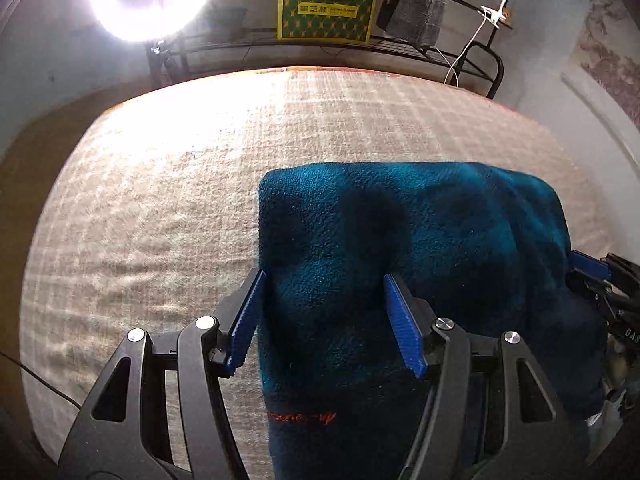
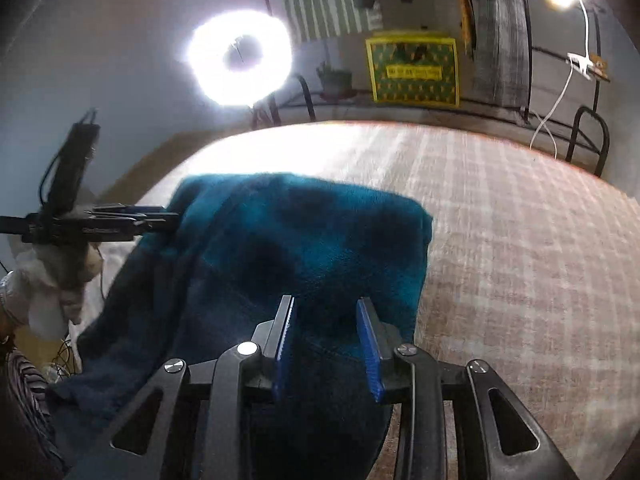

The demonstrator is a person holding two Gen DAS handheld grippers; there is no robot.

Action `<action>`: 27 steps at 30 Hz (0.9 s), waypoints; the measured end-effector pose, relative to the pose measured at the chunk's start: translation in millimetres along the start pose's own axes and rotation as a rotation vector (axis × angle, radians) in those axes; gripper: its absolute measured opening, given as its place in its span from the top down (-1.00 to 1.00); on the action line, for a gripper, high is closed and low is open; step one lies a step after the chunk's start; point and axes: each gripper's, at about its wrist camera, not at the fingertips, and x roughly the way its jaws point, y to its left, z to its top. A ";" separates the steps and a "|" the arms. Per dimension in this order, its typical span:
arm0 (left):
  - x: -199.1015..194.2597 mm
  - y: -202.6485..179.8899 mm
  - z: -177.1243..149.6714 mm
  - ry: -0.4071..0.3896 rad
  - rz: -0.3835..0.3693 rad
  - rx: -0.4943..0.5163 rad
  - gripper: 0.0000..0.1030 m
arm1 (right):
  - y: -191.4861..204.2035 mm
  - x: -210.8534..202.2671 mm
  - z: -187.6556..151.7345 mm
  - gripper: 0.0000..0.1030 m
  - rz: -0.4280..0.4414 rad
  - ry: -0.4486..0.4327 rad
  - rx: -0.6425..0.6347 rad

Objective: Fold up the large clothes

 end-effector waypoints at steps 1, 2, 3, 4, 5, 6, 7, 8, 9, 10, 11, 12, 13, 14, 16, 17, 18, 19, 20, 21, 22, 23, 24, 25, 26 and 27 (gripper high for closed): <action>0.5 -2.8 0.6 -0.005 0.009 0.016 -0.23 | -1.8 0.4 -3.2 0.40 0.002 0.006 0.003; 0.5 -4.9 -0.1 -0.011 0.018 0.033 -0.23 | -2.8 1.7 -3.3 0.40 0.002 0.011 0.003; 1.0 -6.6 -0.6 -0.014 0.024 0.044 -0.23 | -2.2 2.9 -4.4 0.40 0.001 0.019 0.000; 1.7 -8.2 -1.7 -0.015 0.028 0.053 -0.23 | -1.9 4.4 -5.1 0.40 -0.002 0.026 -0.005; 4.1 -9.4 -0.2 -0.014 0.029 0.054 -0.23 | -1.2 6.0 -6.1 0.40 -0.005 0.035 -0.014; 5.4 -8.7 -0.2 -0.011 0.027 0.053 -0.23 | -0.2 7.7 -6.3 0.40 -0.008 0.040 -0.020; 6.3 -8.0 -1.0 -0.008 0.023 0.050 -0.23 | 0.1 8.5 -6.9 0.40 -0.008 0.044 -0.024; 6.9 -7.1 -0.9 -0.008 0.020 0.049 -0.23 | 0.4 8.9 -7.3 0.40 -0.008 0.047 -0.026; 7.9 -6.9 0.1 -0.008 0.018 0.050 -0.23 | 0.7 9.2 -7.7 0.40 -0.006 0.049 -0.025; 9.2 -6.7 1.8 -0.008 0.017 0.052 -0.23 | 0.5 9.2 -8.2 0.40 -0.004 0.050 -0.022; 9.9 -6.5 1.9 -0.008 0.016 0.054 -0.23 | 0.1 9.0 -9.2 0.40 -0.001 0.051 -0.018; 9.3 -5.3 1.1 -0.007 0.015 0.056 -0.23 | -1.8 12.3 -6.2 0.40 0.000 0.052 -0.017; 11.0 -5.0 0.7 -0.005 0.011 0.058 -0.23 | -1.9 12.4 -7.1 0.40 0.000 0.053 -0.016; 12.1 -4.0 0.3 -0.001 0.005 0.057 -0.23 | -1.9 13.0 -7.8 0.40 0.000 0.056 -0.016; 24.7 5.5 1.2 0.039 -0.042 0.003 -0.25 | -4.0 16.8 -6.3 0.40 0.001 0.064 -0.012; 28.9 10.3 0.3 0.059 -0.064 -0.027 -0.28 | -3.8 18.1 -6.8 0.40 0.003 0.069 -0.008; 34.7 16.8 -1.0 0.084 -0.092 -0.066 -0.33 | -3.5 19.7 -8.0 0.40 0.005 0.073 -0.003; 41.5 24.8 -2.1 0.109 -0.122 -0.107 -0.43 | -3.8 20.8 -8.6 0.40 0.006 0.076 -0.003; 44.5 29.9 -2.9 0.120 -0.139 -0.133 -0.53 | -4.0 21.9 -9.2 0.40 0.007 0.078 -0.008; 47.0 34.9 -3.9 0.128 -0.152 -0.158 -0.57 | -4.5 22.3 -9.1 0.40 0.009 0.079 -0.009; 47.1 37.0 -4.7 0.129 -0.158 -0.169 -0.58 | -5.7 22.4 -8.7 0.40 0.013 0.083 -0.002; 45.2 37.8 -4.7 0.127 -0.161 -0.172 -0.58 | -7.1 21.9 -7.4 0.40 0.019 0.090 0.011; 41.0 38.1 -4.4 0.120 -0.158 -0.170 -0.58 | -7.8 20.4 -6.8 0.40 0.024 0.093 0.019; 35.1 39.3 -4.2 0.114 -0.153 -0.172 -0.57 | -10.2 17.9 -4.6 0.40 0.032 0.089 0.028; 27.6 42.2 -4.9 0.107 -0.157 -0.182 -0.56 | -13.1 9.9 -4.6 0.38 0.053 0.066 0.053; 18.1 46.4 -6.6 0.099 -0.175 -0.199 -0.56 | -15.9 3.5 -6.0 0.29 0.072 0.043 0.077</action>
